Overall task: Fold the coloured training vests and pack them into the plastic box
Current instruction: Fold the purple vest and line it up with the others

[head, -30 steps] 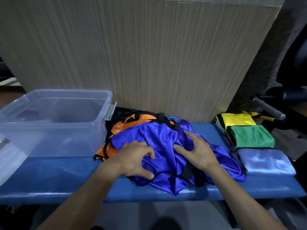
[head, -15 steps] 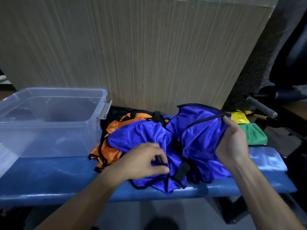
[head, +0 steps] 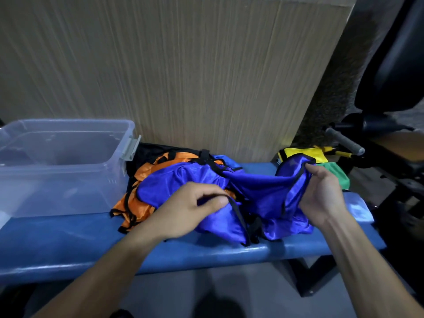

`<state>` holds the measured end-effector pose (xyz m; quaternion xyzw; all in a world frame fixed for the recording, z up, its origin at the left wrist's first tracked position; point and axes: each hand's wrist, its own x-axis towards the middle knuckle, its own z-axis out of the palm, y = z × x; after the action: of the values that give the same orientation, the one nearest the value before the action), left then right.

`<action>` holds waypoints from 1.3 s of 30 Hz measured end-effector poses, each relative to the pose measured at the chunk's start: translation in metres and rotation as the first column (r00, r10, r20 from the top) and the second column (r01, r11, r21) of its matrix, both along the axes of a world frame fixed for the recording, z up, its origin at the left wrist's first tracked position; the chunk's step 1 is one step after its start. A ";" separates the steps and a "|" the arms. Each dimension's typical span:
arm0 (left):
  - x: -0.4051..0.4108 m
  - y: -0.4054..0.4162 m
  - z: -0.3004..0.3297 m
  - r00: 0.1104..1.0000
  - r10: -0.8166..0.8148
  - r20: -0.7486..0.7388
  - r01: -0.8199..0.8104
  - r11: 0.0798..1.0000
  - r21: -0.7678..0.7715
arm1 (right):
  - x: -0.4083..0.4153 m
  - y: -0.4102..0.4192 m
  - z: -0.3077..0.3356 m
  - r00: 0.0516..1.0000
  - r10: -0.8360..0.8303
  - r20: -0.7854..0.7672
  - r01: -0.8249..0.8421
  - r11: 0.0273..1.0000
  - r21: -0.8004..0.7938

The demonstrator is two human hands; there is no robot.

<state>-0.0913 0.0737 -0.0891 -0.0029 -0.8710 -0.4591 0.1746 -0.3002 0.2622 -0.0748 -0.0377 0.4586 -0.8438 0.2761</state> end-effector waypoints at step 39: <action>-0.001 0.004 0.029 0.996 -0.005 -0.091 -0.001 0.998 -0.060 | 0.057 0.010 0.002 0.077 0.569 -0.819 0.192 0.797 0.572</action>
<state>-0.0922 0.0773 -0.0598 -0.0300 -0.8755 -0.4324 0.2135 -0.2435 0.2717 -0.0727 -0.5714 0.7297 -0.3754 0.0100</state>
